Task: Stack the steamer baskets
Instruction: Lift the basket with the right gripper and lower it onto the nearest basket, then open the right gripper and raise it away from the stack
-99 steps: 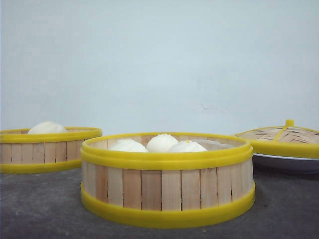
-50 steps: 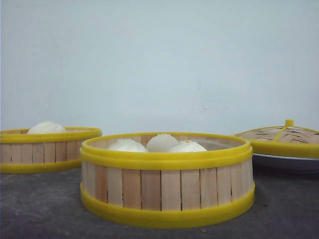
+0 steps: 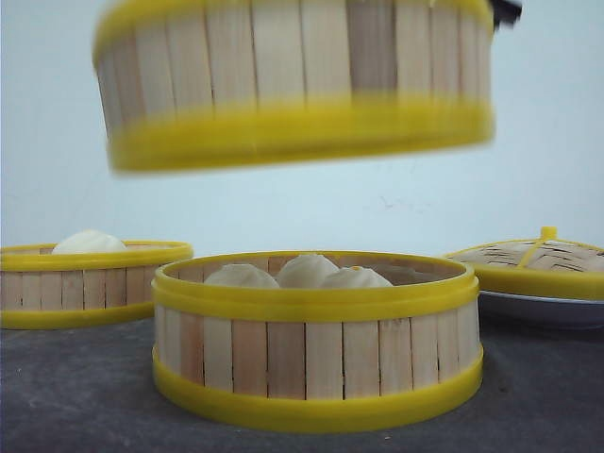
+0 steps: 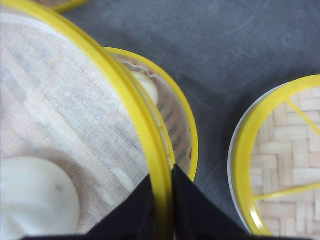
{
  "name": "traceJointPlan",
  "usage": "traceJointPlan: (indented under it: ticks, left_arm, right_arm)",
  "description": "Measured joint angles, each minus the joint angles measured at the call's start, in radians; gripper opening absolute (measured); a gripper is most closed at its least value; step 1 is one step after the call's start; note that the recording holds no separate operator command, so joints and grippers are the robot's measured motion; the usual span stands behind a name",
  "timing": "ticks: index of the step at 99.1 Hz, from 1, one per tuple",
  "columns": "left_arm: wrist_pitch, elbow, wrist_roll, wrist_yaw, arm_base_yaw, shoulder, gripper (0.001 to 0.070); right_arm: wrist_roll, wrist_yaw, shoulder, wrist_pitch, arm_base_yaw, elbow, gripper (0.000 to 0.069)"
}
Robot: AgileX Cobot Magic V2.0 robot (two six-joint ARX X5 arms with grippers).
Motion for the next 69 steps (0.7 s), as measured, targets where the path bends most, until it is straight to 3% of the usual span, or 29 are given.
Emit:
traceJointPlan:
  ticks: [32,69]
  left_arm:
    - [0.0,0.0,0.002,0.0,0.0,0.0,0.0552]
    - [0.0,0.0,0.002,0.0,0.0,0.0,0.0552]
  right_arm:
    - [0.025,0.008,0.0,0.22,-0.052,-0.162,0.0023]
    - [0.032,-0.026,0.001,0.229,-0.109,-0.182,0.0023]
